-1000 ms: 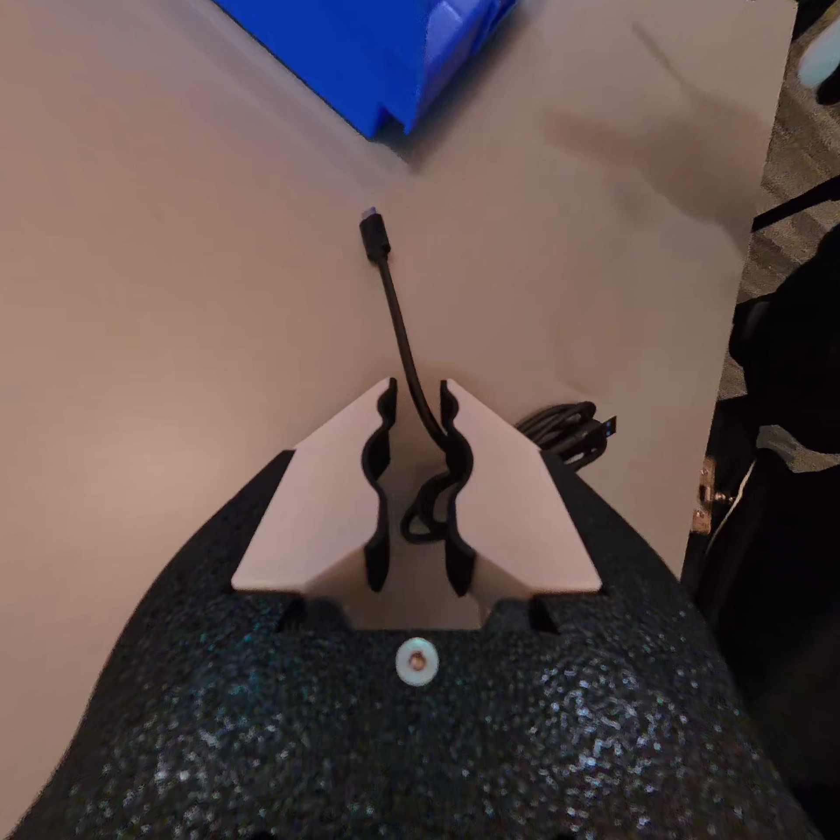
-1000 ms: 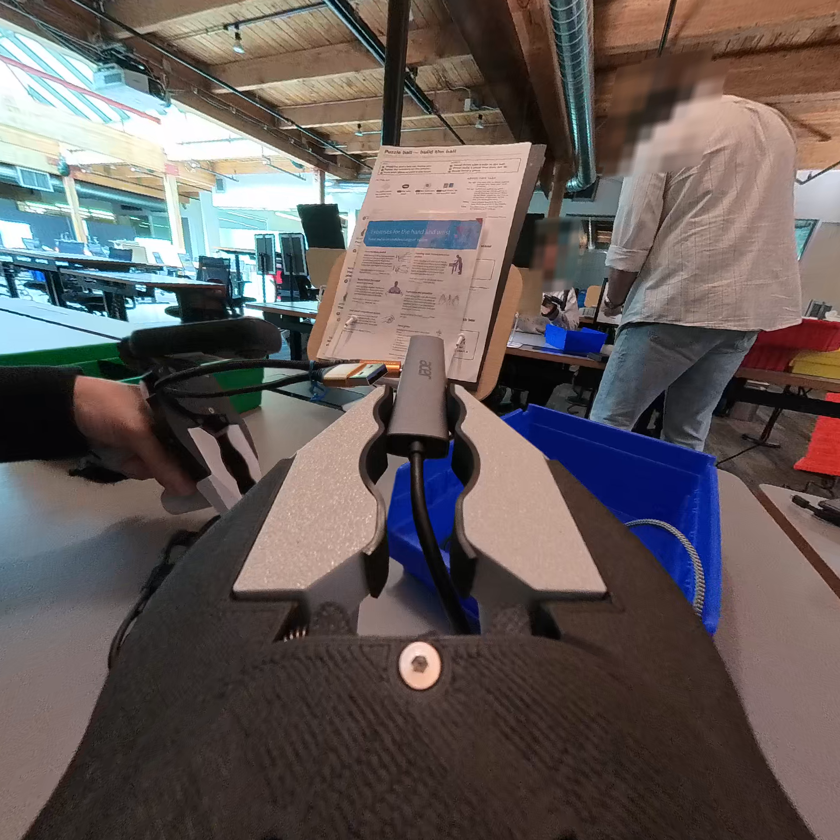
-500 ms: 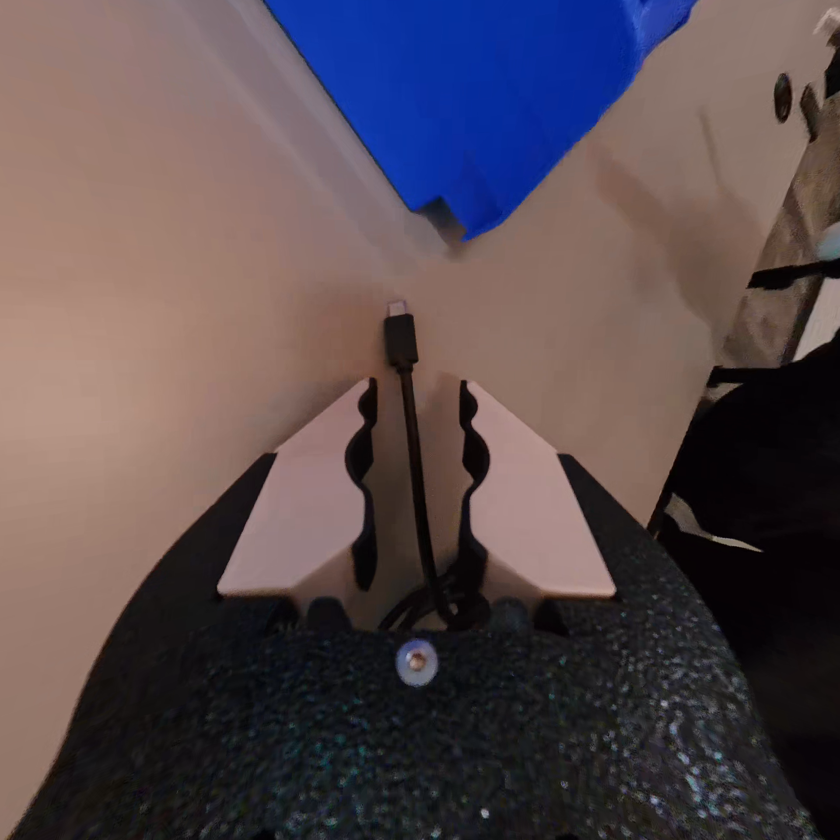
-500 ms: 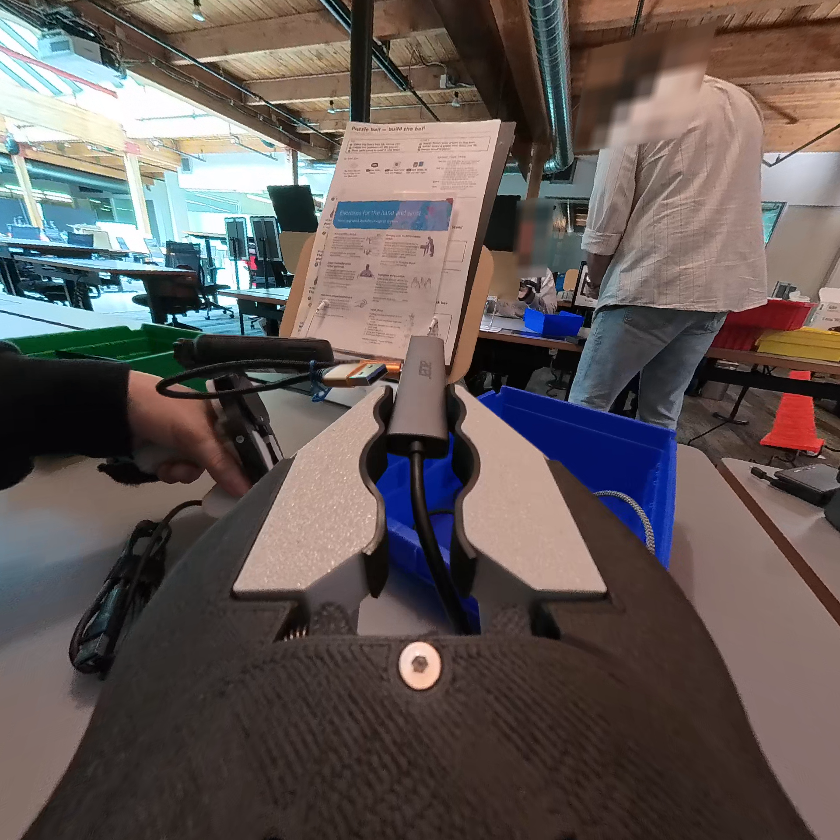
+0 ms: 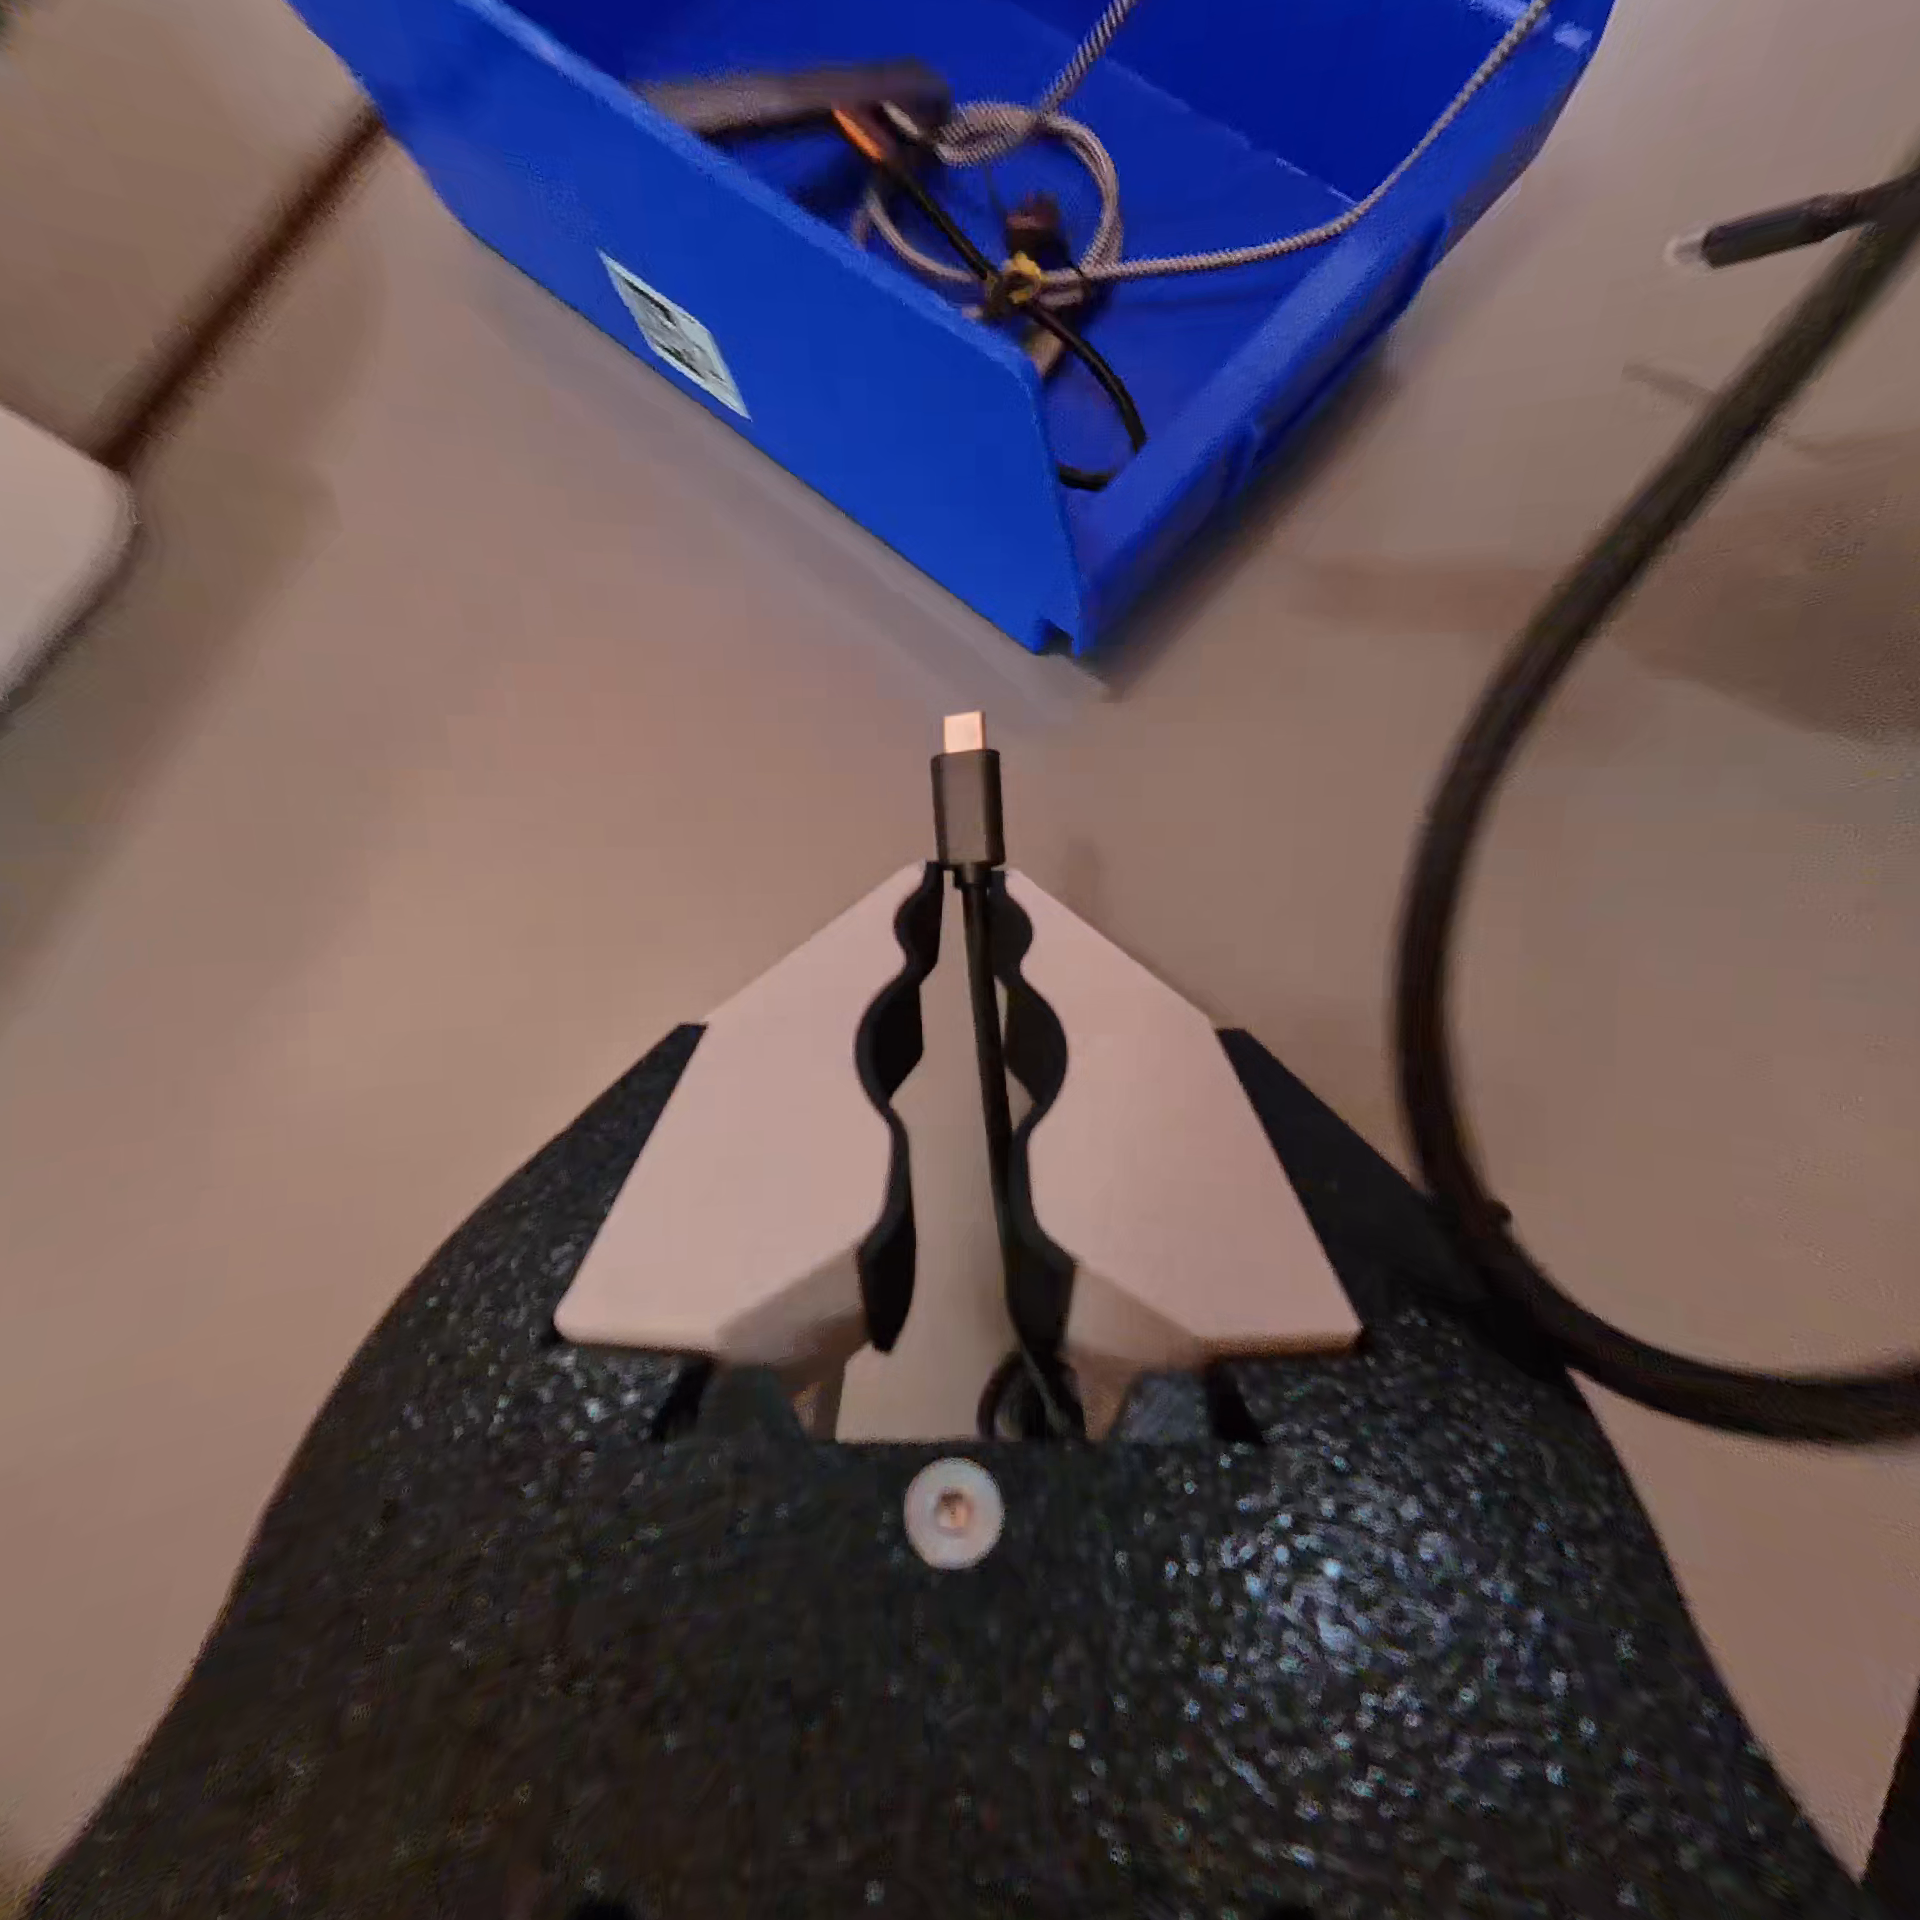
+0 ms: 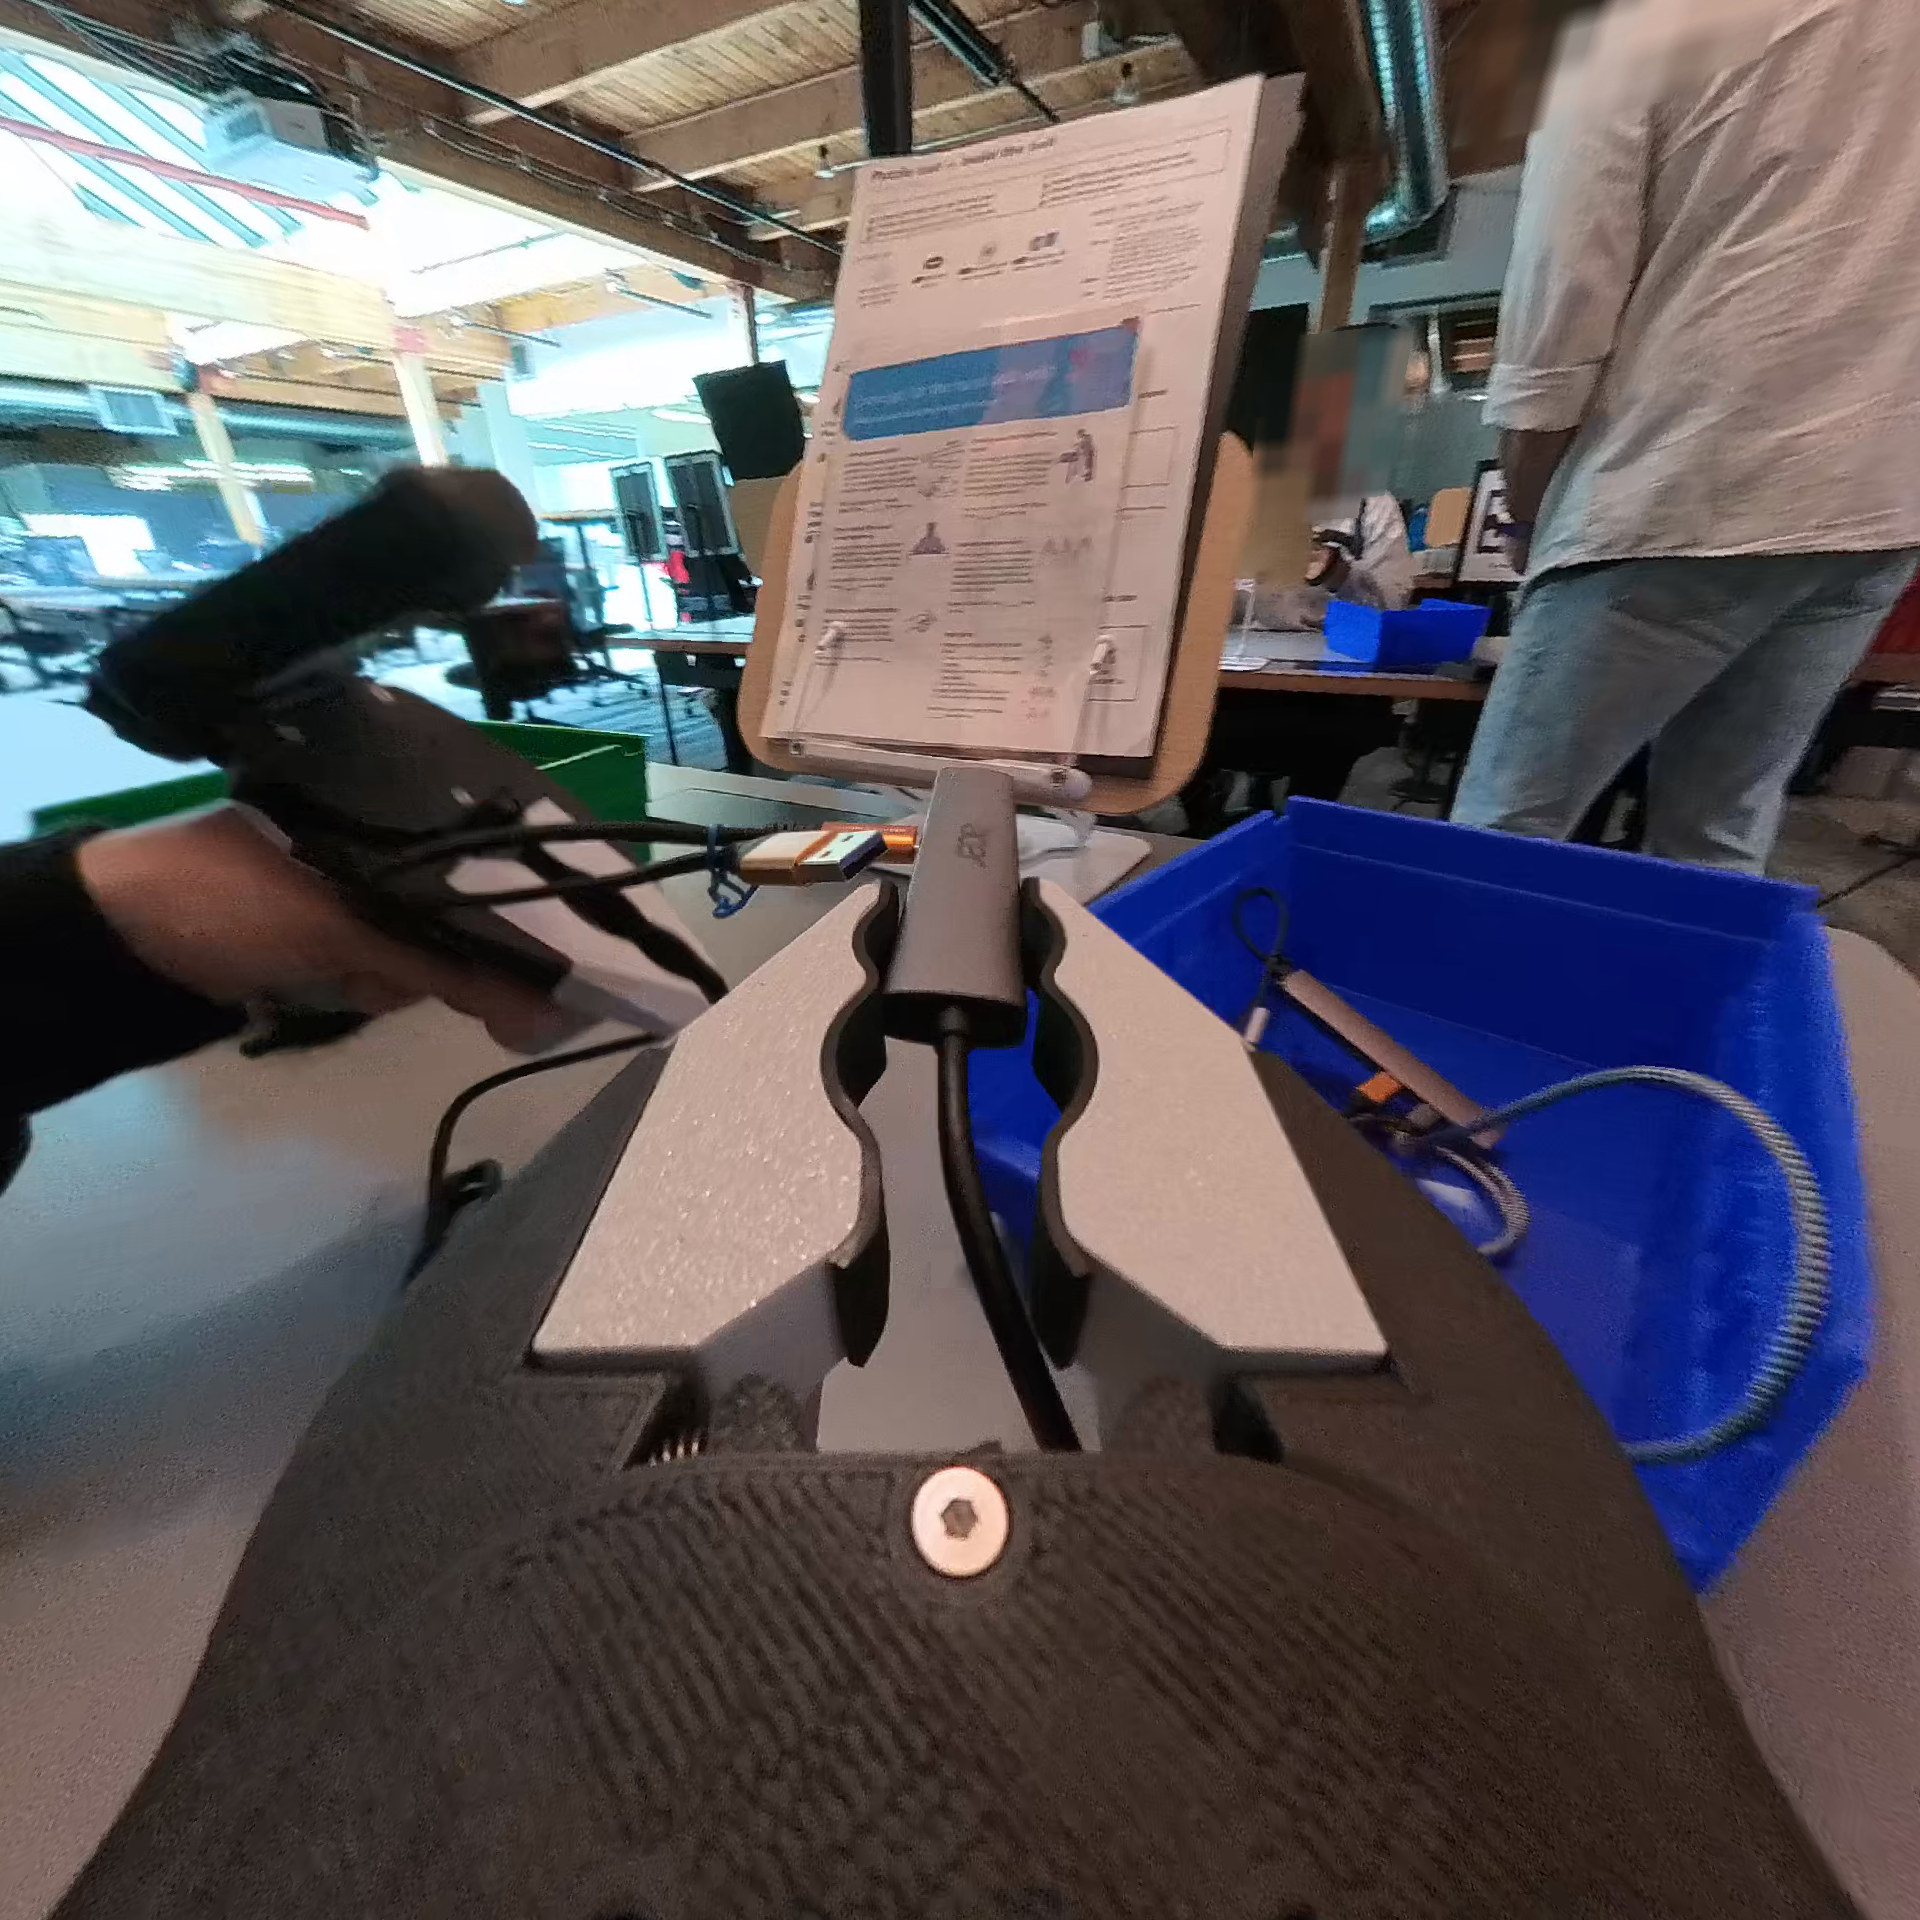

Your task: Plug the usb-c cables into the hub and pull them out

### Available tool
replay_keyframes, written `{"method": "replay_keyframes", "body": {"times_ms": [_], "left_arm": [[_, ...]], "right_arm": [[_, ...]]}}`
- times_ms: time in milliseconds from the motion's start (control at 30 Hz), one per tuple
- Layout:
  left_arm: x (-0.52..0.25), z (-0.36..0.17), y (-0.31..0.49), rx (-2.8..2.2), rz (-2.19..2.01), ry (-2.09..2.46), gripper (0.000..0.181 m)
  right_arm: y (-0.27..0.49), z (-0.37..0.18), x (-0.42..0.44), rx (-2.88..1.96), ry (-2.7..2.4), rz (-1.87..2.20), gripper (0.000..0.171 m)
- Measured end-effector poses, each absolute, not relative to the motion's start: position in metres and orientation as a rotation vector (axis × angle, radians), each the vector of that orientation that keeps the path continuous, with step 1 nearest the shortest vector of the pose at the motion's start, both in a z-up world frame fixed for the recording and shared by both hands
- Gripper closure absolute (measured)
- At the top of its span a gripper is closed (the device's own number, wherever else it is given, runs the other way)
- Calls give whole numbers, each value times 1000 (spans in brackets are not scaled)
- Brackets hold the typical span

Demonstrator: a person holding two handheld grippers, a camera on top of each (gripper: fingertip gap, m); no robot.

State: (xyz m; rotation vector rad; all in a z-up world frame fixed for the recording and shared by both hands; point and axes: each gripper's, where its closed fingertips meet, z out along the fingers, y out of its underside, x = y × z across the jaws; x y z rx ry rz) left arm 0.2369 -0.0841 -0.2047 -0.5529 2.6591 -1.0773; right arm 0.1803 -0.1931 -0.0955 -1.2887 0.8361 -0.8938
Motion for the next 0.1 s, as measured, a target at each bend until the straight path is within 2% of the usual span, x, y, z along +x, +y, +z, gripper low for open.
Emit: {"method": "replay_keyframes", "body": {"times_ms": [33,100], "left_arm": [[236,-193,-73,-538,-1028,2608,175],[233,-173,-51,-527,-943,2543,176]], "right_arm": [[-186,-97,180,-1289,824,-862,149],[-171,-99,180,-1298,790,-795,149]]}}
